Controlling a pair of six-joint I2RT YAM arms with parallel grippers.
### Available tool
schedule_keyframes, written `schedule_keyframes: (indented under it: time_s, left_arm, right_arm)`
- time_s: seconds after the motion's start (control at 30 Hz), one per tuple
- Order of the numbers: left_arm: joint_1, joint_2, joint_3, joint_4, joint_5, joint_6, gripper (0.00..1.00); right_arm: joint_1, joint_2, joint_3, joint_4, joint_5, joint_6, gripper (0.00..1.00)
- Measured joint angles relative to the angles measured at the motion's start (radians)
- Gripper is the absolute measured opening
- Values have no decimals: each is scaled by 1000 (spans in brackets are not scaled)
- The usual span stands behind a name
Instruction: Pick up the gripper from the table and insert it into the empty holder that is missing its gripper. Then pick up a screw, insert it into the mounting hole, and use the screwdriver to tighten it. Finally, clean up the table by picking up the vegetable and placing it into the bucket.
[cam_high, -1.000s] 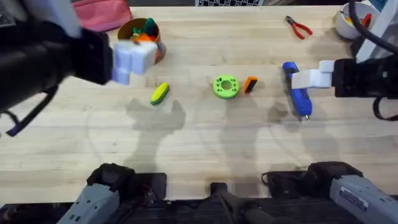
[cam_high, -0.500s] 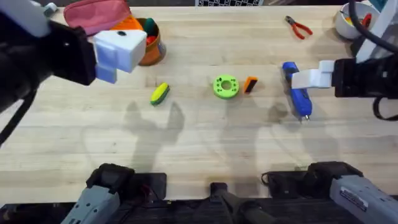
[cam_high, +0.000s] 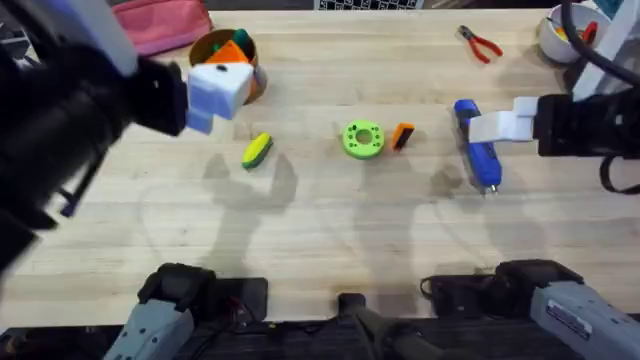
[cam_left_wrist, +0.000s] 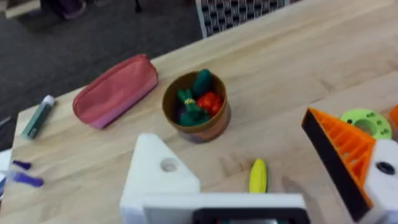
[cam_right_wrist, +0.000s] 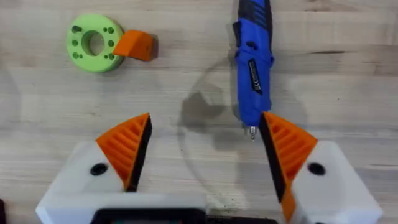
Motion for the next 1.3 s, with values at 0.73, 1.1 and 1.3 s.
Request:
schedule_keyframes:
  time_s: [0.73,1.1,1.3]
  left_arm:
    - [51,-523,-733,678,193,-156,985]
    - [128,-622,-875,748,342,-270,985]
    - [180,-657,-876,742,483,-297,985]
  right_arm:
    - [0,0,0,0,0,0,993]
    - [0,0,0,0,0,0,993]
    - [0,0,0,0,0,0,994]
